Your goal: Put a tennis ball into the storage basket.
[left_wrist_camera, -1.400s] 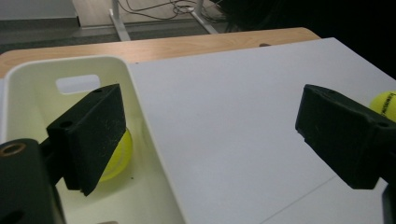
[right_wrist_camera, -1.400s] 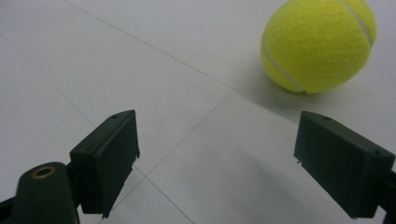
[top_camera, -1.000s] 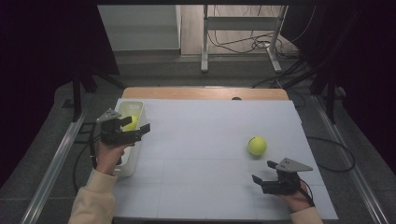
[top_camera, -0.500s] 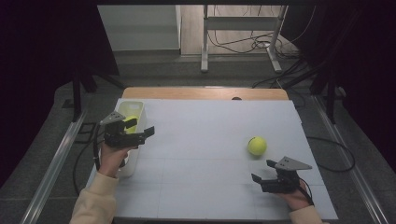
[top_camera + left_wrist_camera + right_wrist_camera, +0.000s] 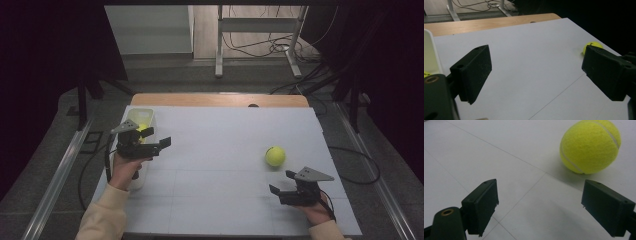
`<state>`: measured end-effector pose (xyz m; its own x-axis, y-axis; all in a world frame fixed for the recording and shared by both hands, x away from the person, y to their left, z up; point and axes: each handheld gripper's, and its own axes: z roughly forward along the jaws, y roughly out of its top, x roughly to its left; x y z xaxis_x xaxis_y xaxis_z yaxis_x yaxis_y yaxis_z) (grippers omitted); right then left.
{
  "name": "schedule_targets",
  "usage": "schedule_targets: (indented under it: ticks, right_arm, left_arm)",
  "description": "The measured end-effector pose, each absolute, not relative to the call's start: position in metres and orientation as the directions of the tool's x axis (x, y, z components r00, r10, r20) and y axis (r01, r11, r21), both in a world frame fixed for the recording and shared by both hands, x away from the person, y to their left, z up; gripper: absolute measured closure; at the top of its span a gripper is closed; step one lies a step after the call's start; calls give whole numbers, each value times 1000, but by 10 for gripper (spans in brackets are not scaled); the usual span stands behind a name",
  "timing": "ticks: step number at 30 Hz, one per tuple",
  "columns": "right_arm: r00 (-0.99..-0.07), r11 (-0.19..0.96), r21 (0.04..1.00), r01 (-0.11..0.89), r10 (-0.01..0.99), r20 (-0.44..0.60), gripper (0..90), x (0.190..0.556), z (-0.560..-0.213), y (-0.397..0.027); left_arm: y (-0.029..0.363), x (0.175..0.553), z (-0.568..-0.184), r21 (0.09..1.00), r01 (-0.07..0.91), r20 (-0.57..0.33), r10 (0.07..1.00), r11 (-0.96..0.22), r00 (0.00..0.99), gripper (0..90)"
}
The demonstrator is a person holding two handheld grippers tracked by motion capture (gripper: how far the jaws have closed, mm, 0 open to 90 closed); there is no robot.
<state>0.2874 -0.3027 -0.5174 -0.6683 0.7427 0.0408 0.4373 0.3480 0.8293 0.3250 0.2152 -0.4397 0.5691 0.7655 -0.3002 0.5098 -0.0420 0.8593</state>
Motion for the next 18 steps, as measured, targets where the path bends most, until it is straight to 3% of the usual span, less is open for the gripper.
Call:
schedule_targets:
  ticks: [18]
  right_arm:
    - [-678, 341, 838, 426, 733, 47, 148, 283, -516, -307]
  left_arm:
    - [179, 321, -440, 868, 483, -248, 738, -119, 628, 98]
